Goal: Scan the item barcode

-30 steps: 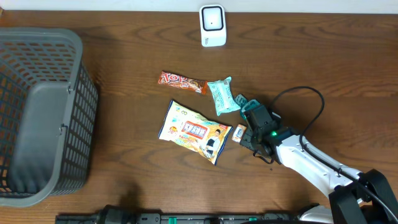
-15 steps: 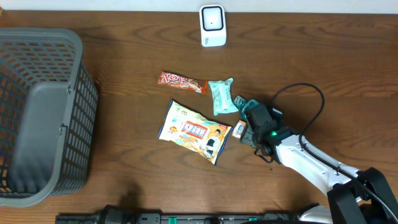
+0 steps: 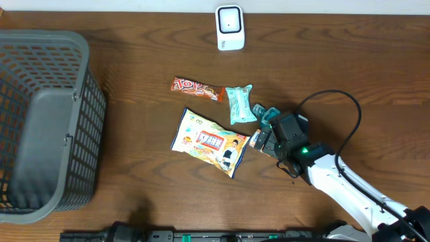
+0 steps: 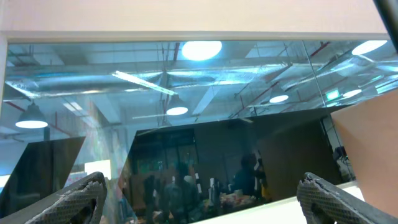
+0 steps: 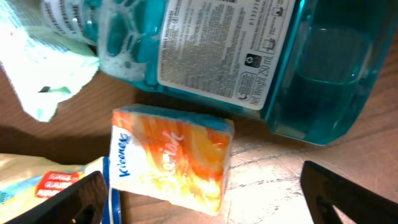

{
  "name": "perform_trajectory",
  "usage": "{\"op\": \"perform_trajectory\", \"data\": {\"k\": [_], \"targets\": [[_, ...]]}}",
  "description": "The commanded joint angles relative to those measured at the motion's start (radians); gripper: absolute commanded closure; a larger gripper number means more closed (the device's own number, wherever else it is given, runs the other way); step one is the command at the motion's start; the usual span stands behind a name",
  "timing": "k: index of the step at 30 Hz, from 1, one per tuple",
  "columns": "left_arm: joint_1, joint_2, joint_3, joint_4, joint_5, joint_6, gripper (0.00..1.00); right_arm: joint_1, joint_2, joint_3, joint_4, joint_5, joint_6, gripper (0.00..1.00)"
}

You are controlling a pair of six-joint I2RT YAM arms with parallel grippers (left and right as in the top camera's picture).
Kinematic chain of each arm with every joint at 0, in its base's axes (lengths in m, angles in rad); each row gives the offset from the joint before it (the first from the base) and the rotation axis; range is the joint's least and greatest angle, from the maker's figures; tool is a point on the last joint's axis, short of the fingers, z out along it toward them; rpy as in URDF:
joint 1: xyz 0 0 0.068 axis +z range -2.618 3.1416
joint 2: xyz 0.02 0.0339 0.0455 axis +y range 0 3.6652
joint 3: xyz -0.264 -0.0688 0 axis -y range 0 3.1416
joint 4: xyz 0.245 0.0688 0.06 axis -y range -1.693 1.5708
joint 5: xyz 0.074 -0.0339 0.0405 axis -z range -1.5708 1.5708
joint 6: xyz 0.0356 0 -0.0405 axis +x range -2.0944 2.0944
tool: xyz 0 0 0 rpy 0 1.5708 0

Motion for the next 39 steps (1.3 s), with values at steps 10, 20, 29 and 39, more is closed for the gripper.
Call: {"op": "perform_trajectory", "data": {"k": [10,20,29,39], "targets": [[0.005,-0.01,-0.016,0.016,0.014,-0.017,0.02,-0.015,0.23,-0.007,0.057,0.046,0.135,0.53],[0.005,-0.01,-0.016,0.02,0.014,-0.017,0.02,-0.037,0.237,-0.005,0.037,-0.073,0.1,0.99],[0.034,-0.043,-0.019,0.035,0.087,-0.017,0.02,-0.232,-0.017,-0.005,0.0,-0.679,-0.155,0.99],[0.175,-0.187,-0.077,0.084,0.141,-0.017,0.02,-0.294,-0.093,-0.005,-0.139,-1.054,-0.069,0.99]]}}
